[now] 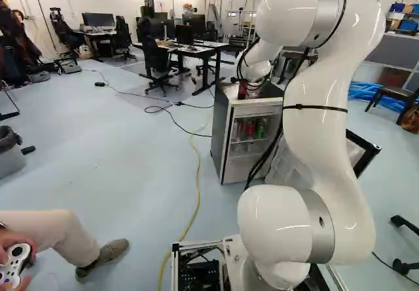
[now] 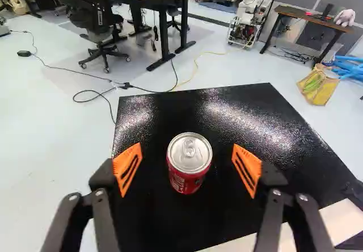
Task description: Grab a drink from the fridge
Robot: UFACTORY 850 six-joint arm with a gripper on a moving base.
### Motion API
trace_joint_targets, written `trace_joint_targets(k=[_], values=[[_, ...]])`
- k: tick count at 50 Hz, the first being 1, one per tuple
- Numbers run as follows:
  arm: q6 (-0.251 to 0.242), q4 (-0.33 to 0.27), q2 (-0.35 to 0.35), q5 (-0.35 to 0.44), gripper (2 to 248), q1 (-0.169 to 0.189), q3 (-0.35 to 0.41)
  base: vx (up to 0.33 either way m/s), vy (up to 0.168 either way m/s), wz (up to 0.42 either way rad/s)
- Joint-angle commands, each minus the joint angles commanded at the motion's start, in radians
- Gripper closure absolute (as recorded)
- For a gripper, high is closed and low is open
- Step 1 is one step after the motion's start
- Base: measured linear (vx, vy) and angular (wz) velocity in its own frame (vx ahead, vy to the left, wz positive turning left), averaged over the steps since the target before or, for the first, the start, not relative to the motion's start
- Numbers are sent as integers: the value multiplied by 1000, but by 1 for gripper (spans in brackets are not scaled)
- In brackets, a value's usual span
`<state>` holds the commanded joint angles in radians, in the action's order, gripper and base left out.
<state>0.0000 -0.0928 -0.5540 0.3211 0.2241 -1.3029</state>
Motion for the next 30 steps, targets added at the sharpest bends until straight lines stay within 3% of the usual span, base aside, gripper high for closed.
trace_joint_targets(k=[1, 5, 6, 30], values=[[0, 0, 0, 0, 21, 0, 0, 0, 0, 0], [0, 0, 4, 0, 21, 0, 6, 0, 0, 0], [0, 0, 6, 0, 3, 1, 8, 0, 0, 0], [0, 0, 109, 0, 3, 4, 140, 0, 0, 0]])
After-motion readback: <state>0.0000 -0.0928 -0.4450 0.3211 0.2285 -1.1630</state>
